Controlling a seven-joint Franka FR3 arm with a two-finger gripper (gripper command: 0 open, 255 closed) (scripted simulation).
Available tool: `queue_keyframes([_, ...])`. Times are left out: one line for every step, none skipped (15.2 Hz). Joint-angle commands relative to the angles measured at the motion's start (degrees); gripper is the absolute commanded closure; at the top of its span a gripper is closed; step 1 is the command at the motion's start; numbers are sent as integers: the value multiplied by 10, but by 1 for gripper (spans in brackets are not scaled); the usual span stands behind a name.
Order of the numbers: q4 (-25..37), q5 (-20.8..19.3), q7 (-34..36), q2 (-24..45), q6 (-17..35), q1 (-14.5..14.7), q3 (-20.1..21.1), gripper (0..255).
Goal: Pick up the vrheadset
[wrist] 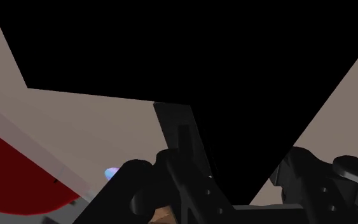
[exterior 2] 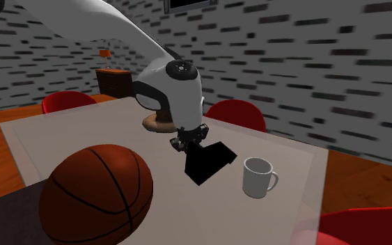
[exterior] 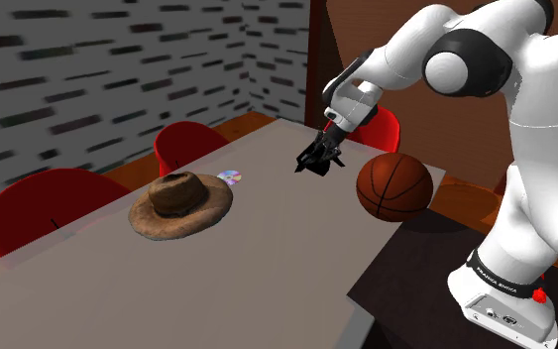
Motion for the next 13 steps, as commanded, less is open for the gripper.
queue_keyframes([-3,-16,12,-13,-2,7,-9,255])
queue_keyframes([-3,-24,19,-19,-3,10,-13,255])
queue_keyframes([-4,-32,25,-25,-4,14,-17,255])
queue_keyframes([-5,-40,32,-31,-6,17,-21,255])
queue_keyframes([-6,-48,39,-37,-7,21,-26,255])
queue_keyframes([-6,-56,45,-43,-8,24,-30,255])
queue_keyframes([-6,-64,52,-49,-10,28,-34,255])
queue_keyframes([-7,-72,59,-55,-11,31,-38,255])
queue_keyframes([-7,-80,66,-61,-12,35,-42,255])
queue_keyframes([-7,-89,72,-67,-14,38,-46,255])
queue_keyframes([-7,-97,79,-73,-15,42,-51,255])
queue_keyframes([-7,-98,80,-74,-16,42,-51,255])
queue_keyframes([-7,-98,80,-74,-16,42,-51,255])
